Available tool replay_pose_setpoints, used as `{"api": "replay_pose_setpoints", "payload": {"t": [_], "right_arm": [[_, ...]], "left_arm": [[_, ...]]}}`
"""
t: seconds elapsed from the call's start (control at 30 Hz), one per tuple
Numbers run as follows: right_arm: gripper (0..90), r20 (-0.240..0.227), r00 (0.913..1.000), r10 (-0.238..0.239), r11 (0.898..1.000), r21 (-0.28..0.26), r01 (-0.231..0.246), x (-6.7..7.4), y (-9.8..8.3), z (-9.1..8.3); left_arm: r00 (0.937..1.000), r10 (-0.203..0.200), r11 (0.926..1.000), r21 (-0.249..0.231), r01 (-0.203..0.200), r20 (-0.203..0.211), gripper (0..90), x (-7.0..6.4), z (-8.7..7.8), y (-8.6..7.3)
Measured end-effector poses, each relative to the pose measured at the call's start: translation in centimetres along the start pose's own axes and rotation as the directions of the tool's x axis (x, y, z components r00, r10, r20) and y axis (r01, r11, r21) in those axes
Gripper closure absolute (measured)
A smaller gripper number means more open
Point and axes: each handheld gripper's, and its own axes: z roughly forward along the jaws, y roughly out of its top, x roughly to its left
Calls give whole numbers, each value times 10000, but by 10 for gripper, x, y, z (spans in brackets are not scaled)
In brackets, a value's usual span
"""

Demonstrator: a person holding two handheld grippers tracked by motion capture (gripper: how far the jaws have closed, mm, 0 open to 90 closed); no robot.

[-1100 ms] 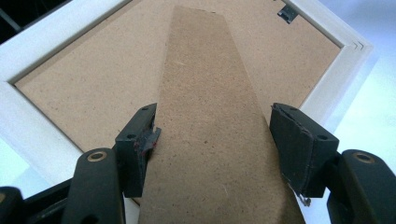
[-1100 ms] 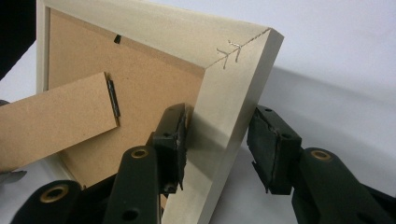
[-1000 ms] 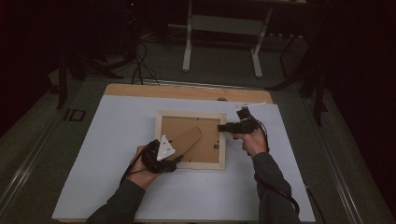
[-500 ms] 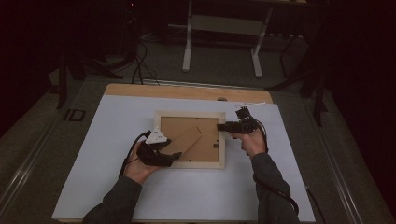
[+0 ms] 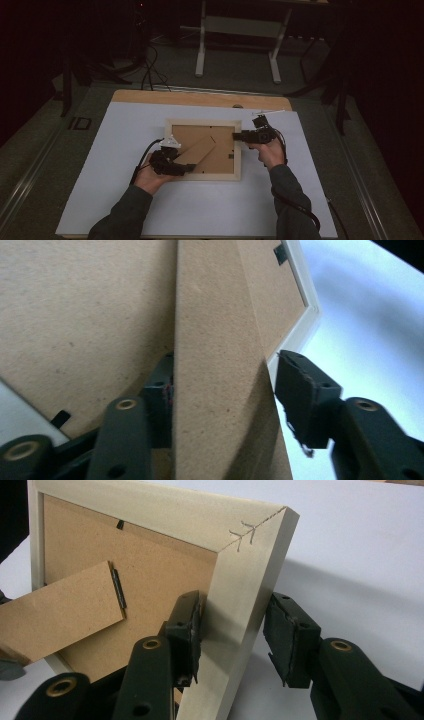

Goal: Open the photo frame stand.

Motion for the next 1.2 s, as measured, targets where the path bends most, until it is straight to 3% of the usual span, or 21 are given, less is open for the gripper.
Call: {"api": "replay_pose_setpoints", "payload": {"t": [0.53, 1.2], "right_arm": [[581, 197, 9995, -232, 9996, -124, 234, 4, 0, -4], [598, 714, 9962, -500, 9955, -763, 554, 10, 5, -17]], "left_arm": [[9965, 631, 9976, 309, -614, -547, 509, -3, 4, 2], [9906, 812, 9964, 314, -782, -1097, 531, -5, 10, 11]]}}
